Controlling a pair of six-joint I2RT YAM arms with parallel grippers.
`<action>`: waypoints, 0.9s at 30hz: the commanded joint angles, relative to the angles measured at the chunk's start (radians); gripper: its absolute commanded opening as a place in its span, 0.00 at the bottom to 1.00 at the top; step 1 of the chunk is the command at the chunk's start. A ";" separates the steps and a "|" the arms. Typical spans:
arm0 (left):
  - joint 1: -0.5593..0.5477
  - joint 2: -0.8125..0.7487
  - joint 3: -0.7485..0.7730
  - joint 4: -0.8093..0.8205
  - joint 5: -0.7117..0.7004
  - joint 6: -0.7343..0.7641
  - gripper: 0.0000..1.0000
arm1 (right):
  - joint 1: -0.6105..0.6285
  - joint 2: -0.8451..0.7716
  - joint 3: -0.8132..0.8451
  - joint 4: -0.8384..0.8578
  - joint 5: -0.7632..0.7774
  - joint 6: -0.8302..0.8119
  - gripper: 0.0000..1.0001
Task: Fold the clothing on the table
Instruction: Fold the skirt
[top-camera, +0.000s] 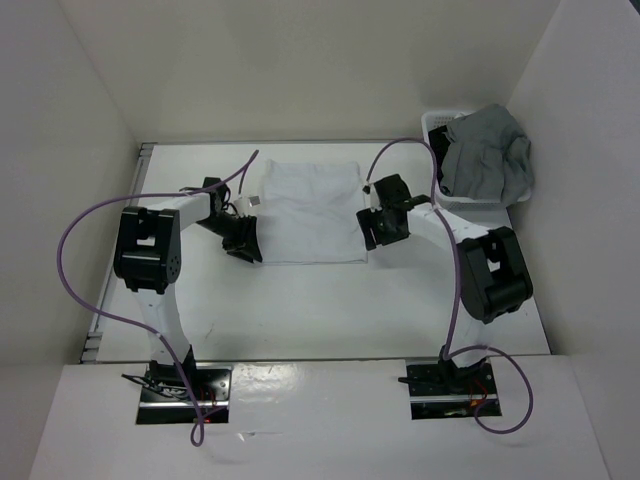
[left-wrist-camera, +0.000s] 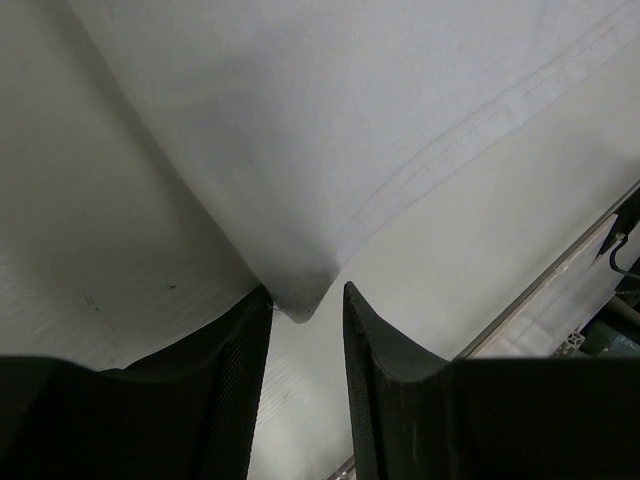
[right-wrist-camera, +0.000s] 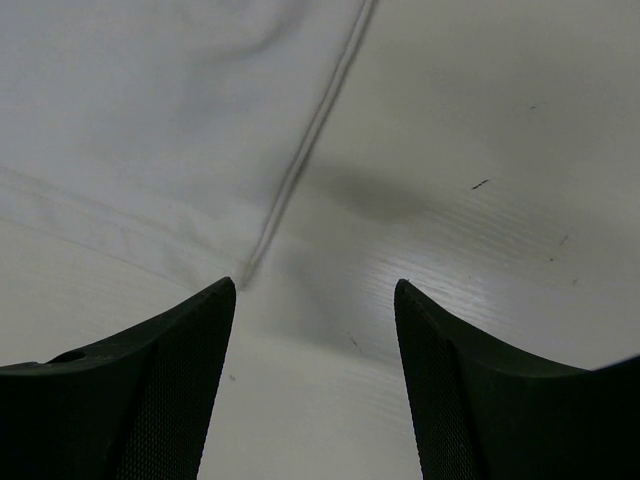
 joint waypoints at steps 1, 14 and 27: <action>0.005 -0.002 -0.034 0.026 -0.068 0.024 0.42 | 0.019 0.010 0.043 0.015 -0.049 -0.004 0.70; 0.005 -0.002 -0.034 0.026 -0.068 0.033 0.42 | 0.028 0.070 0.052 -0.018 -0.121 -0.023 0.68; 0.014 -0.002 -0.034 0.017 -0.068 0.033 0.42 | 0.037 0.119 0.061 -0.056 -0.158 -0.043 0.59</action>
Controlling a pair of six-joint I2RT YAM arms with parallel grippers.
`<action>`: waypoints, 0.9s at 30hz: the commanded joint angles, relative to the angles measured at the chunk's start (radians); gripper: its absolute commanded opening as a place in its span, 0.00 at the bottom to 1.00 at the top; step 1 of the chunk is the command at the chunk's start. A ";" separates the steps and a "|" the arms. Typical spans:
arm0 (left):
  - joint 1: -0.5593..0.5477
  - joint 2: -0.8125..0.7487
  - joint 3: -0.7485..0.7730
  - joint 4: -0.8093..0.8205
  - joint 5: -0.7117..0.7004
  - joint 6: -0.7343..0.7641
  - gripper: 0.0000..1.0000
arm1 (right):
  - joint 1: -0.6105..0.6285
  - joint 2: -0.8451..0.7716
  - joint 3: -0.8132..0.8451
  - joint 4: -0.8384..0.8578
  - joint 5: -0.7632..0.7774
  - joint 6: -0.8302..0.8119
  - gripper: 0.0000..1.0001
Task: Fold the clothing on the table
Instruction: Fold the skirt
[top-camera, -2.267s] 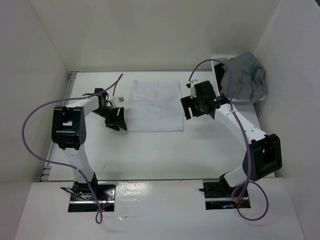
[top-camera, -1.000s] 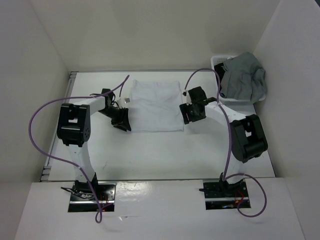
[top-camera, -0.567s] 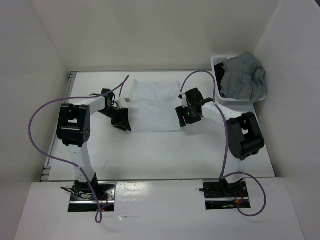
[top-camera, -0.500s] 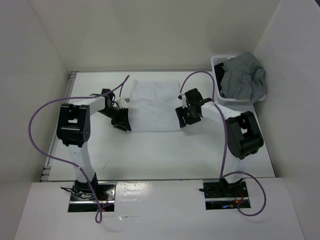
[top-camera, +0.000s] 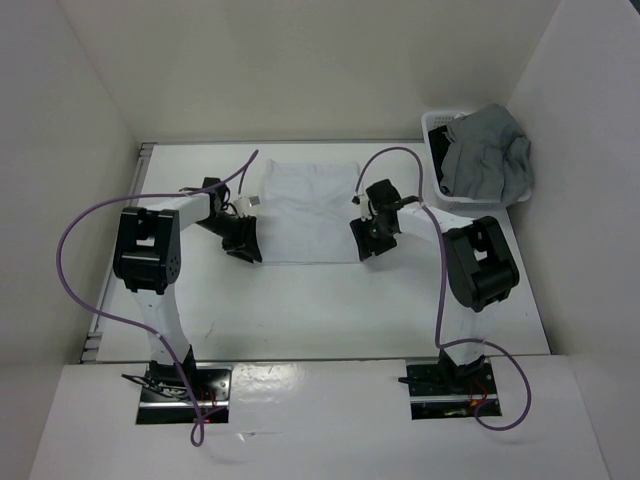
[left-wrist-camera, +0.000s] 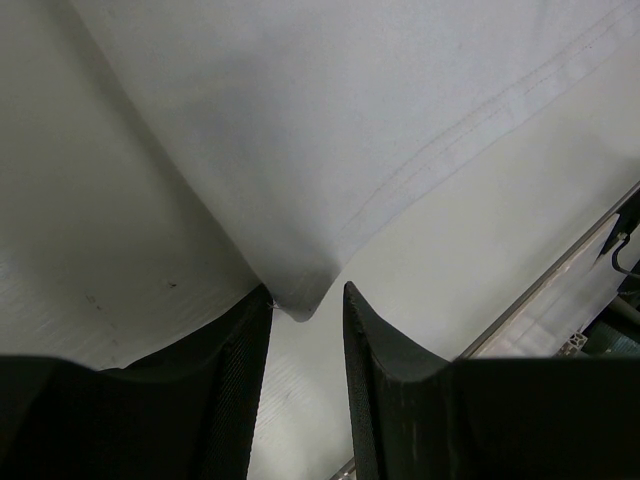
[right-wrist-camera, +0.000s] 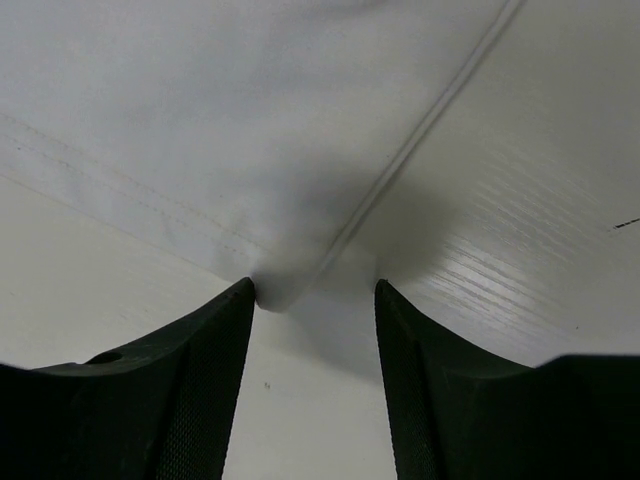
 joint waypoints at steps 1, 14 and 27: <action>0.010 0.003 -0.027 0.012 -0.069 0.029 0.42 | 0.024 0.020 0.036 -0.021 -0.021 -0.014 0.56; 0.010 0.003 -0.027 0.012 -0.069 0.039 0.19 | 0.071 0.038 0.045 -0.050 -0.054 -0.052 0.32; 0.010 -0.007 -0.018 -0.017 -0.020 0.077 0.00 | 0.082 0.029 0.054 -0.068 -0.054 -0.071 0.00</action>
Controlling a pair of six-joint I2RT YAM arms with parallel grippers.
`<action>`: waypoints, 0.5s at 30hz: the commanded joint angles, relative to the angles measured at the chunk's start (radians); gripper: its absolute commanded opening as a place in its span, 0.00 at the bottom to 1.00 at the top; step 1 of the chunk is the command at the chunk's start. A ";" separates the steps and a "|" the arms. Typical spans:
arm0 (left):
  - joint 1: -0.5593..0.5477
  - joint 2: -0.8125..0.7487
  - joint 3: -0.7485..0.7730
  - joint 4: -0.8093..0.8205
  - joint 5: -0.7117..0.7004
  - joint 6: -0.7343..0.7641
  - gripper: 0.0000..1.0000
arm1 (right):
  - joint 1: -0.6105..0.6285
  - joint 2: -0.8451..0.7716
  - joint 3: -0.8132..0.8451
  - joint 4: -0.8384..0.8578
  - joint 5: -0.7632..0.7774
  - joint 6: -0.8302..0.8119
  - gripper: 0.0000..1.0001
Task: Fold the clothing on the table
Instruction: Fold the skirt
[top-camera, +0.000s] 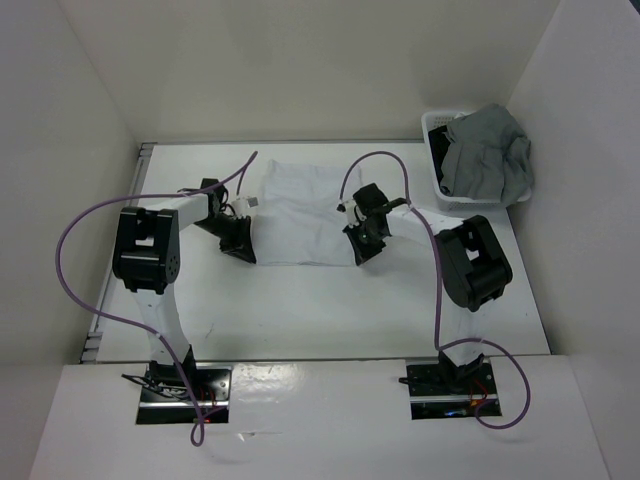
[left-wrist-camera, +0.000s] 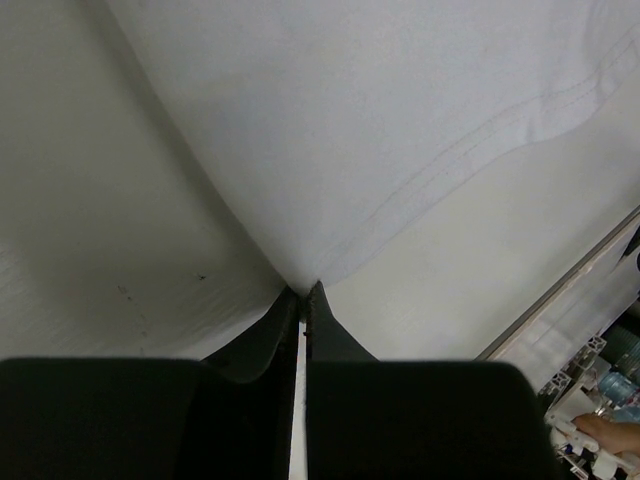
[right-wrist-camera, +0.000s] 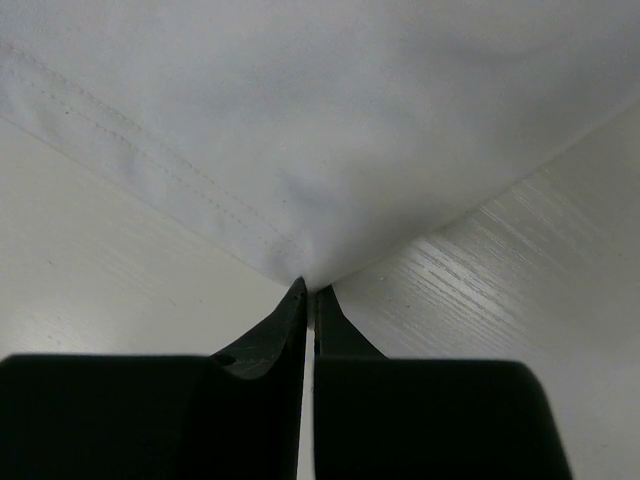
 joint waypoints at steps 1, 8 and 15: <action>0.004 -0.008 -0.010 -0.031 0.008 0.054 0.00 | 0.005 -0.009 0.031 -0.039 -0.009 -0.011 0.00; 0.004 -0.168 0.021 -0.120 0.008 0.099 0.00 | 0.005 -0.099 0.041 -0.081 -0.009 -0.040 0.00; 0.004 -0.311 0.032 -0.183 0.008 0.157 0.00 | 0.052 -0.154 0.063 -0.190 -0.032 -0.094 0.00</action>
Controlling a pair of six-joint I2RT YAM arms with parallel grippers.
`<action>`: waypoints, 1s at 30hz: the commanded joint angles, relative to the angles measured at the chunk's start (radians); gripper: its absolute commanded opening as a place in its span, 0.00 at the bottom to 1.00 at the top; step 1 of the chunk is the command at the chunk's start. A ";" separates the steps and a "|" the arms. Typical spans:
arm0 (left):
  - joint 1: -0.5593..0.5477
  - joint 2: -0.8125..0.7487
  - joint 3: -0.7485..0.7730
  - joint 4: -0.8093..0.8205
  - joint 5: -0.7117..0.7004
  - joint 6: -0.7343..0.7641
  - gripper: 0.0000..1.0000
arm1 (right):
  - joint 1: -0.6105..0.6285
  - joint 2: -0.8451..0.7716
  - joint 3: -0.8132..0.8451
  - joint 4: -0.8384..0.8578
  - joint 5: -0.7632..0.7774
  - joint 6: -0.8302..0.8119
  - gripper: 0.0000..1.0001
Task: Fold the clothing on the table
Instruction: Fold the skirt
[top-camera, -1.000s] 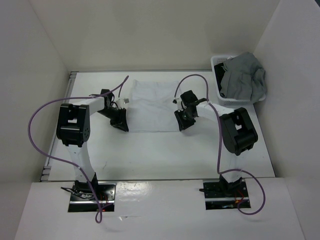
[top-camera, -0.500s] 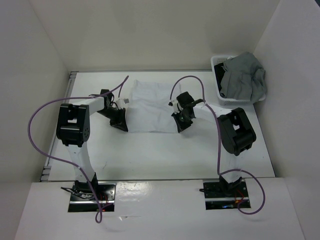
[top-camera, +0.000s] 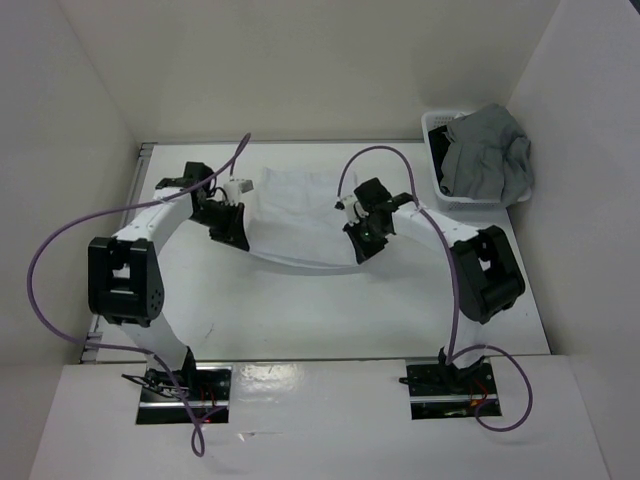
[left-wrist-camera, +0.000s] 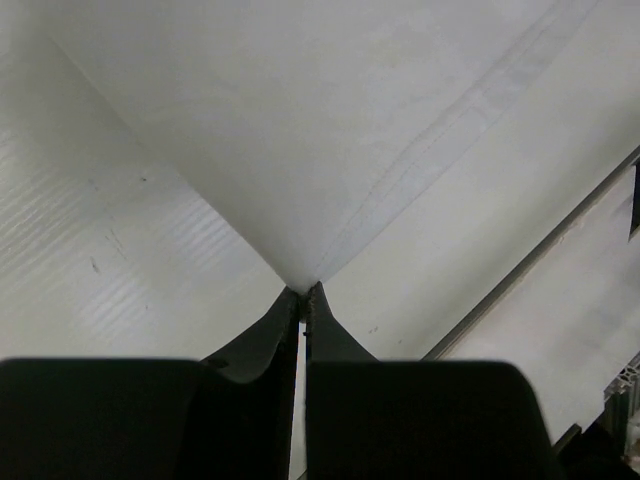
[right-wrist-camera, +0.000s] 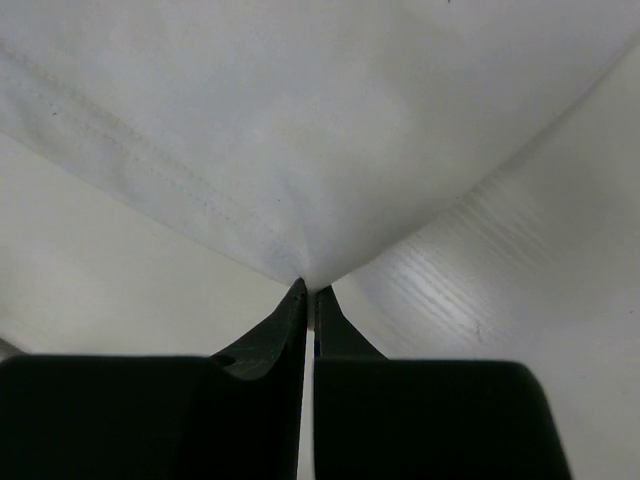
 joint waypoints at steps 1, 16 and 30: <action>0.005 -0.073 0.015 -0.071 0.010 0.083 0.00 | 0.057 -0.074 0.037 -0.092 -0.016 -0.044 0.00; -0.005 -0.206 -0.052 -0.183 0.042 0.220 0.00 | 0.169 -0.213 0.057 -0.296 -0.097 -0.197 0.00; -0.005 -0.197 0.101 -0.192 0.096 0.217 0.00 | 0.191 -0.253 0.129 -0.307 -0.137 -0.248 0.00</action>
